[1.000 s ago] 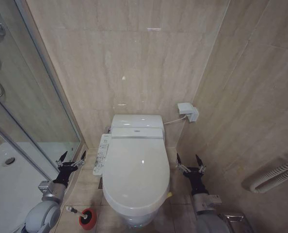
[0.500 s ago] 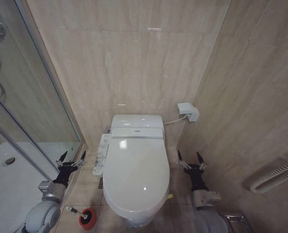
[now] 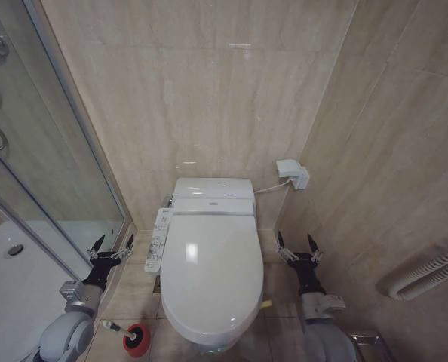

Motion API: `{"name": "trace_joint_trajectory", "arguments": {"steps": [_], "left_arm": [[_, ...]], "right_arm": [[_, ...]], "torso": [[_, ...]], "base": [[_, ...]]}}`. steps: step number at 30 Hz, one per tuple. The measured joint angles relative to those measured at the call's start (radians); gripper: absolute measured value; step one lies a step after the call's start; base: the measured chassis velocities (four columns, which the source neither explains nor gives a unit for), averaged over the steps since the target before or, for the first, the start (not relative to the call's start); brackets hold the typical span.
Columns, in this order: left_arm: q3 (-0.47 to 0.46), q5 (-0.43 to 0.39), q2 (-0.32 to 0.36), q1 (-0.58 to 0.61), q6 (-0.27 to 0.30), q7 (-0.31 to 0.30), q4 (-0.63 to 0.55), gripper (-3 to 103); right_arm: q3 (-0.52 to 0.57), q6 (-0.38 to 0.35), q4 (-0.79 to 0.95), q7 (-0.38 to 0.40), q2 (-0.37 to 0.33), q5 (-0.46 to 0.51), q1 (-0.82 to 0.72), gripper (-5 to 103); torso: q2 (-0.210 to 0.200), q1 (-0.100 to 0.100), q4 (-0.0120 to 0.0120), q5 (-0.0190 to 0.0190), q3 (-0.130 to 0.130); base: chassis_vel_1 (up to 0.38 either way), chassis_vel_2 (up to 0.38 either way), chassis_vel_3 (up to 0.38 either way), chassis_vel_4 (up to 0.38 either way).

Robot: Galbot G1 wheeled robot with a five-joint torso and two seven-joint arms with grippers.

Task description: Open the toilet lid, clean the toilet bowl with a toilet brush, close the toilet lid, and flush.

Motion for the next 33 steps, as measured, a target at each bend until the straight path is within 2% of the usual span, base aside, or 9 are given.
{"name": "trace_joint_trajectory", "arguments": {"steps": [33], "left_arm": [[0.000,0.000,0.000,0.000,0.000,0.000,0.000,100]], "right_arm": [[-0.001,-0.002,0.000,-0.001,0.000,-0.001,0.000,100]], "torso": [[0.000,0.000,0.0000,0.0000,0.000]], "base": [[0.000,0.000,0.000,0.000]]}}
